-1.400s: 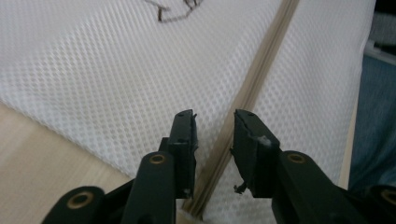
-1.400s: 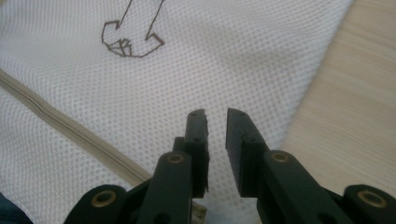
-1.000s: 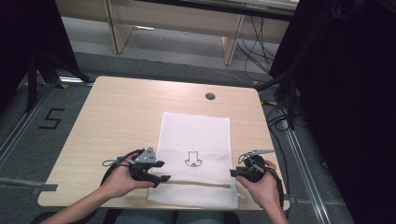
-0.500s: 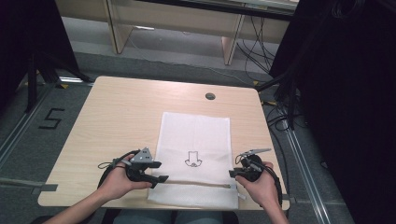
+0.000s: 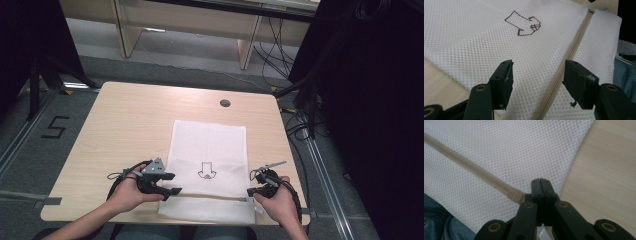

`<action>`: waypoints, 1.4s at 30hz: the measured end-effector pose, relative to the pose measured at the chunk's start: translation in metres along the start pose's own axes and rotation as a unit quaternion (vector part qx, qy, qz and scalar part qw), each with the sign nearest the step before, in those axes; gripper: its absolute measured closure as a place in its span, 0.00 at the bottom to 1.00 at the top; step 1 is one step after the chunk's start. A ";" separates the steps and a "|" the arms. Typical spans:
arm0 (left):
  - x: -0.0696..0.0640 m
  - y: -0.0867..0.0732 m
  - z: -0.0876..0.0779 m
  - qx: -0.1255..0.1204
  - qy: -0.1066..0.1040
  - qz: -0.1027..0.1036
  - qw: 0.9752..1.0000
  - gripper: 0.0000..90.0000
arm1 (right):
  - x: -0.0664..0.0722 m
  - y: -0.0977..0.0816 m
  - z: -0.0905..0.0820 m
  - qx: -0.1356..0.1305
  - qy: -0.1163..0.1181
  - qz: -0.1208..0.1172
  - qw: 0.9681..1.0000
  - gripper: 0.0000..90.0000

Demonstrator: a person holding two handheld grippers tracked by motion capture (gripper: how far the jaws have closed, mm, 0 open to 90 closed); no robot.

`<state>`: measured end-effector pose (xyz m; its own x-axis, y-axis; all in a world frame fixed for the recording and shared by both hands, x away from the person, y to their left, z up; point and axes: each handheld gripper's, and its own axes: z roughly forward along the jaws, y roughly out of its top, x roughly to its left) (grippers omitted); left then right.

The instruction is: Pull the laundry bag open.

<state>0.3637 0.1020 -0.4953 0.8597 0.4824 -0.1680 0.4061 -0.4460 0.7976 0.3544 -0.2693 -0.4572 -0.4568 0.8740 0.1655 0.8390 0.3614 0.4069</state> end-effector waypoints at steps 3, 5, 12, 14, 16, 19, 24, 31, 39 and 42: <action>0.001 0.000 -0.001 0.006 -0.008 0.012 1.000 0.45 | 0.001 0.002 0.000 0.010 -0.007 0.007 1.000 1.00; -0.001 0.000 -0.001 0.002 -0.001 0.010 1.000 0.45 | 0.001 0.002 0.001 0.009 -0.012 0.006 1.000 1.00; -0.001 0.002 0.003 0.000 -0.005 0.013 1.000 0.45 | 0.001 0.001 0.005 0.029 -0.002 0.025 0.999 1.00; -0.002 0.001 0.004 0.005 -0.003 0.010 1.000 0.45 | 0.003 -0.001 0.006 0.039 0.009 0.055 0.998 1.00; -0.002 0.001 0.004 0.002 -0.006 0.013 1.000 0.45 | 0.000 -0.001 0.007 0.052 0.003 0.059 0.997 1.00; -0.002 0.001 0.003 0.005 -0.006 0.009 1.000 0.45 | -0.001 -0.001 0.007 0.055 0.005 0.067 0.996 1.00; -0.004 0.002 0.004 0.002 -0.011 0.009 1.000 0.48 | -0.003 -0.004 0.015 0.078 0.007 0.042 0.996 1.00; -0.014 0.013 0.005 -0.006 -0.016 0.034 0.999 0.52 | 0.003 -0.004 0.019 0.088 -0.005 0.065 0.994 1.00; -0.023 0.029 0.014 -0.002 -0.039 0.050 0.998 0.58 | 0.003 -0.004 0.020 0.081 -0.014 0.056 0.995 1.00; -0.026 0.032 0.019 -0.002 -0.046 0.050 0.998 0.58 | 0.000 -0.004 0.020 0.073 -0.008 0.029 0.997 1.00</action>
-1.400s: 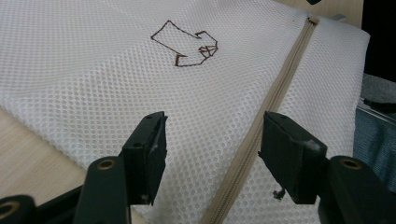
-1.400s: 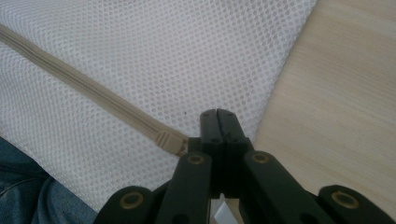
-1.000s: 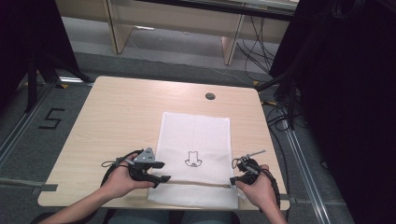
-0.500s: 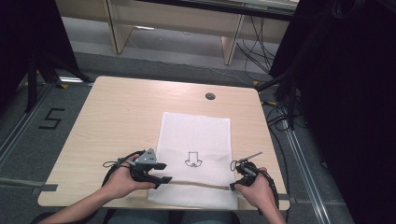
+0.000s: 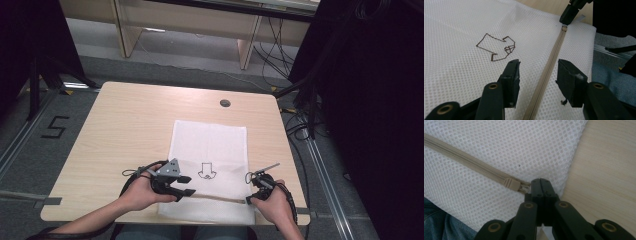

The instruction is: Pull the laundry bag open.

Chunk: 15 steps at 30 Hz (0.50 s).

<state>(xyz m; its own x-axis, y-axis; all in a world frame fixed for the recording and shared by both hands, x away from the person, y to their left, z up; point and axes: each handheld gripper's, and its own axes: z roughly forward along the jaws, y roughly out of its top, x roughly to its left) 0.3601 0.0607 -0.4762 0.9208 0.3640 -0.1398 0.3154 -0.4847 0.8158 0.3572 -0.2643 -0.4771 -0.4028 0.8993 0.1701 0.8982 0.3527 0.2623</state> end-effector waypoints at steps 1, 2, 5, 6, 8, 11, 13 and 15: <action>-0.001 0.001 0.002 0.002 0.001 0.003 1.000 0.58 | -0.001 0.000 0.000 0.000 0.002 -0.010 1.000 1.00; -0.001 0.002 0.004 0.002 -0.003 0.004 1.000 0.58 | 0.000 -0.001 -0.001 0.001 0.002 0.002 1.000 1.00; -0.002 0.004 0.007 0.009 -0.003 0.015 1.000 0.59 | 0.002 -0.001 -0.001 0.010 -0.002 0.030 0.999 1.00; -0.003 0.005 0.009 0.008 -0.006 0.010 1.000 0.59 | 0.001 -0.001 -0.001 0.011 -0.002 0.029 1.000 1.00; -0.004 0.006 0.011 0.013 -0.010 0.018 1.000 0.60 | 0.000 -0.001 -0.001 0.007 0.006 0.016 1.000 1.00; -0.007 0.008 0.016 0.015 -0.012 0.016 1.000 0.61 | 0.002 -0.001 -0.001 0.012 0.007 0.033 0.999 1.00; -0.007 0.010 0.017 0.015 -0.017 0.018 1.000 0.63 | 0.001 0.000 0.000 0.009 0.012 0.029 0.999 1.00; -0.007 0.012 0.020 0.019 -0.026 0.020 0.999 0.64 | 0.000 0.000 0.000 0.006 0.014 0.017 1.000 1.00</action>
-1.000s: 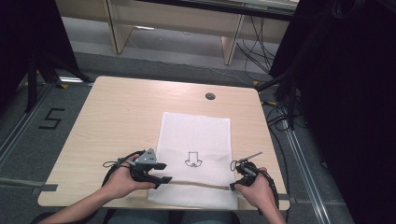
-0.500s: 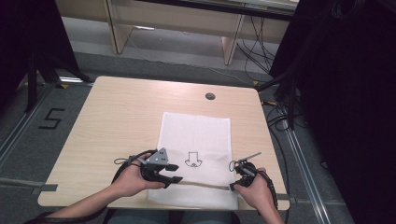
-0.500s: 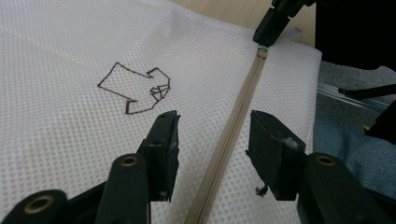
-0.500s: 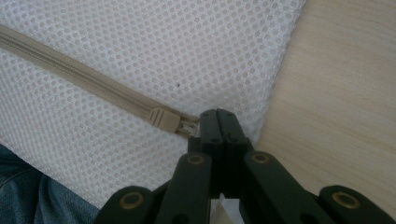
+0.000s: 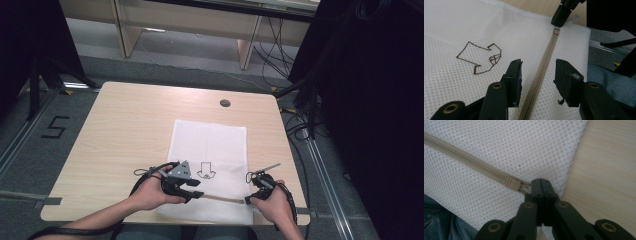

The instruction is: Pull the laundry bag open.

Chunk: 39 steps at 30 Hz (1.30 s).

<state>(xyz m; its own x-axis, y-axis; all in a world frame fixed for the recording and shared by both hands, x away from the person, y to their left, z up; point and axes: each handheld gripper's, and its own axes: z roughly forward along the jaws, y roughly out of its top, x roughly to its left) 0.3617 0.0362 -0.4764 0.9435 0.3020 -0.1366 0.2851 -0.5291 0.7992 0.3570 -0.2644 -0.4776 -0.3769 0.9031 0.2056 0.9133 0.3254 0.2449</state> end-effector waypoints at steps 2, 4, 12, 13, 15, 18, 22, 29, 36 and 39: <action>-0.002 0.003 0.004 -0.001 -0.001 -0.001 1.000 0.64 | 0.002 0.000 0.000 -0.001 -0.004 0.019 1.000 1.00; -0.003 0.006 0.009 -0.002 -0.002 0.005 1.000 0.65 | 0.003 0.000 -0.001 0.002 -0.006 0.018 1.000 1.00; -0.010 0.017 0.029 0.005 -0.012 0.021 1.000 0.66 | 0.001 0.000 0.000 0.000 -0.003 0.001 1.000 1.00; -0.011 0.018 0.032 0.005 -0.011 0.027 1.000 0.66 | 0.001 0.000 0.000 0.001 -0.003 0.001 1.000 1.00; -0.014 0.020 0.037 0.004 -0.013 0.026 1.000 0.66 | 0.003 0.000 -0.001 0.004 -0.008 0.007 1.000 1.00; -0.017 0.022 0.044 0.003 -0.021 0.027 0.999 0.66 | 0.003 -0.001 0.000 -0.002 -0.008 -0.004 1.000 1.00; -0.019 0.025 0.053 0.009 -0.023 0.034 0.999 0.66 | 0.004 0.000 -0.001 0.001 -0.007 -0.001 1.000 1.00; -0.021 0.033 0.065 0.005 -0.027 0.032 0.999 0.68 | 0.003 -0.001 -0.002 0.009 -0.007 -0.009 1.000 1.00; -0.022 0.041 0.077 0.006 -0.031 0.040 0.999 0.72 | 0.003 -0.001 -0.002 0.015 -0.005 0.000 1.000 1.00; -0.023 0.042 0.082 0.010 -0.034 0.041 0.999 0.72 | 0.004 -0.001 -0.003 0.020 -0.007 0.009 1.000 1.00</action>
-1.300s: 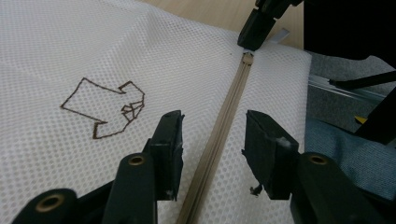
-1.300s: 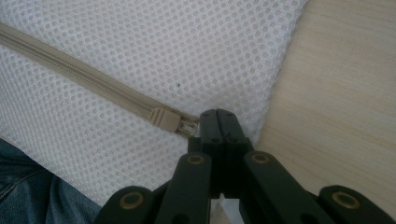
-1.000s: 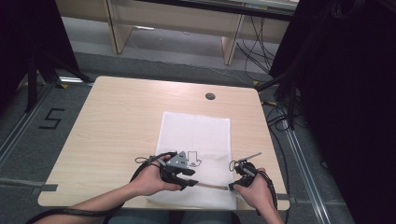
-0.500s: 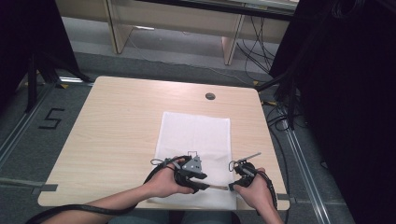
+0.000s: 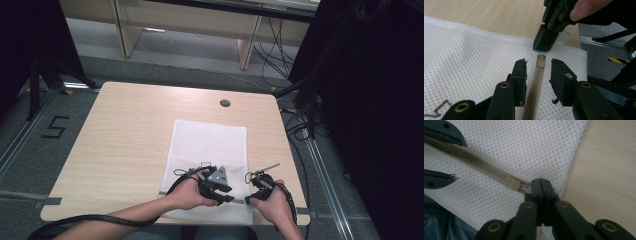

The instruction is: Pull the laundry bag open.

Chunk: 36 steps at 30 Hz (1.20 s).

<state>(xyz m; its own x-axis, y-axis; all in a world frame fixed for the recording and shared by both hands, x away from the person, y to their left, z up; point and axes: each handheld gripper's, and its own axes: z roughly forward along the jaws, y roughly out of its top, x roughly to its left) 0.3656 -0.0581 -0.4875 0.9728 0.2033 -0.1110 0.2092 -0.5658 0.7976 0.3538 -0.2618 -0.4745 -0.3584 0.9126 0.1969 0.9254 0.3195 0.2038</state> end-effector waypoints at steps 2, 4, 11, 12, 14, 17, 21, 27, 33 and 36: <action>0.000 0.000 0.004 0.002 -0.001 0.002 1.000 0.73 | -0.002 0.000 0.000 -0.004 -0.001 -0.012 1.000 1.00; 0.000 0.000 0.008 0.005 -0.002 0.006 1.000 0.73 | -0.004 0.001 0.001 -0.007 0.000 -0.023 1.000 1.00; -0.001 0.002 0.020 0.019 -0.005 0.015 1.000 0.73 | -0.003 0.000 0.001 -0.008 -0.003 -0.013 1.000 1.00; -0.001 0.002 0.023 0.020 -0.006 0.015 1.000 0.73 | -0.003 0.000 0.001 -0.008 -0.003 -0.013 1.000 1.00; -0.002 0.004 0.026 0.023 -0.003 0.019 1.000 0.73 | -0.004 0.001 0.001 -0.008 0.001 -0.019 1.000 1.00; -0.002 0.007 0.033 0.019 -0.010 0.014 1.000 0.74 | -0.004 0.000 0.001 -0.009 -0.002 -0.013 1.000 1.00; -0.001 0.002 0.039 0.024 -0.013 0.013 1.000 0.76 | -0.002 0.001 0.002 -0.022 0.005 0.000 1.000 1.00; -0.001 0.001 0.043 0.027 -0.008 0.005 1.000 0.76 | -0.001 0.001 0.002 -0.017 0.003 0.010 1.000 1.00; -0.002 0.001 0.046 0.030 -0.006 0.006 1.000 0.79 | -0.002 0.001 0.002 -0.016 0.005 0.004 1.000 1.00; -0.003 0.001 0.046 0.030 -0.003 0.011 0.999 0.88 | -0.002 0.001 0.002 -0.016 0.004 0.010 1.000 1.00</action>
<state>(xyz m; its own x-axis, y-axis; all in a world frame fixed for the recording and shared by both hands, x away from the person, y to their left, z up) 0.3670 -0.0964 -0.5137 0.9778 0.1853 -0.0978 0.1931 -0.6163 0.7635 0.3555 -0.2626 -0.4764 -0.3407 0.9168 0.2081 0.9282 0.2929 0.2294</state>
